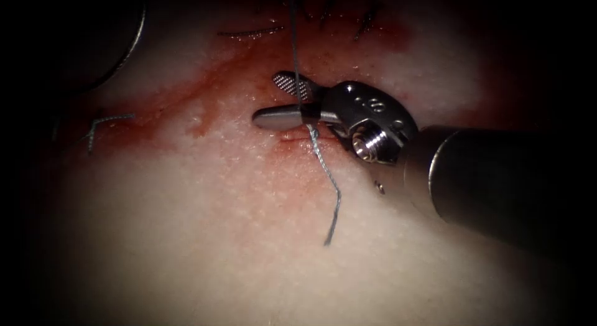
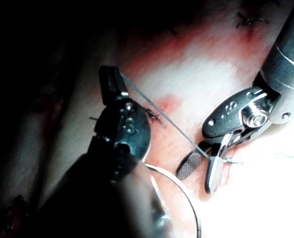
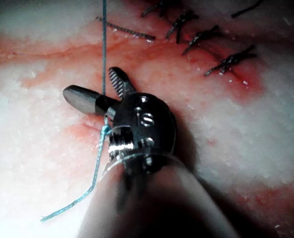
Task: Wound Closure
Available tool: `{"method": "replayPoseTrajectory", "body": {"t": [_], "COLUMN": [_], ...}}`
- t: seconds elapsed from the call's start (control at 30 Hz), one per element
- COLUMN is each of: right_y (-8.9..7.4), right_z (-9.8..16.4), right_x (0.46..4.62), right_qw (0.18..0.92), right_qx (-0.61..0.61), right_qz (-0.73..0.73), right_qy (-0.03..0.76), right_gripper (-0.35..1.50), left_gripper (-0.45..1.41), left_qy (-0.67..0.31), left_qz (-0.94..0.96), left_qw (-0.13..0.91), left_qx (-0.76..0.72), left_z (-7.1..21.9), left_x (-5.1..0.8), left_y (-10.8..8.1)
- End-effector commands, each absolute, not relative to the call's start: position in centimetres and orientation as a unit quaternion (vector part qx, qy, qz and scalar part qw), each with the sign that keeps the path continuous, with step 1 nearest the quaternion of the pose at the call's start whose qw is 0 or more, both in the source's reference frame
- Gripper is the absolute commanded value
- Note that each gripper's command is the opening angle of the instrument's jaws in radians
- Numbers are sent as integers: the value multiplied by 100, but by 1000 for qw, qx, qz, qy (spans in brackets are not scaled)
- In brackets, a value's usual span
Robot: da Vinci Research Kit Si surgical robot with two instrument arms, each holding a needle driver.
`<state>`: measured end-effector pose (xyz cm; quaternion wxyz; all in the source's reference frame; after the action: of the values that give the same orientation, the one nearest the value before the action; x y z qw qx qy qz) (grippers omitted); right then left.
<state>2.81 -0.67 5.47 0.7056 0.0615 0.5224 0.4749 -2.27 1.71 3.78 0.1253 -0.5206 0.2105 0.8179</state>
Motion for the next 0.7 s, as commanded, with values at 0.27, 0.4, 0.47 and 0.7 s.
{"method": "replayPoseTrajectory", "body": {"t": [0.27, 0.4, 0.47, 0.7], "right_y": [-72, -74, -74, -74], "right_z": [545, 537, 534, 535], "right_x": [301, 299, 299, 298], "right_qw": [704, 707, 708, 709], "right_qx": [75, 76, 76, 72], "right_qz": [463, 458, 456, 451], "right_qy": [533, 534, 534, 537], "right_gripper": [136, 135, 133, 135], "left_gripper": [-45, -45, -45, -45], "left_qy": [213, 212, 211, 216], "left_qz": [818, 817, 817, 818], "left_qw": [123, 124, 124, 116], "left_qx": [-521, -522, -522, -521], "left_z": [383, 384, 384, 384], "left_x": [-235, -235, -235, -234], "left_y": [175, 177, 178, 178]}}
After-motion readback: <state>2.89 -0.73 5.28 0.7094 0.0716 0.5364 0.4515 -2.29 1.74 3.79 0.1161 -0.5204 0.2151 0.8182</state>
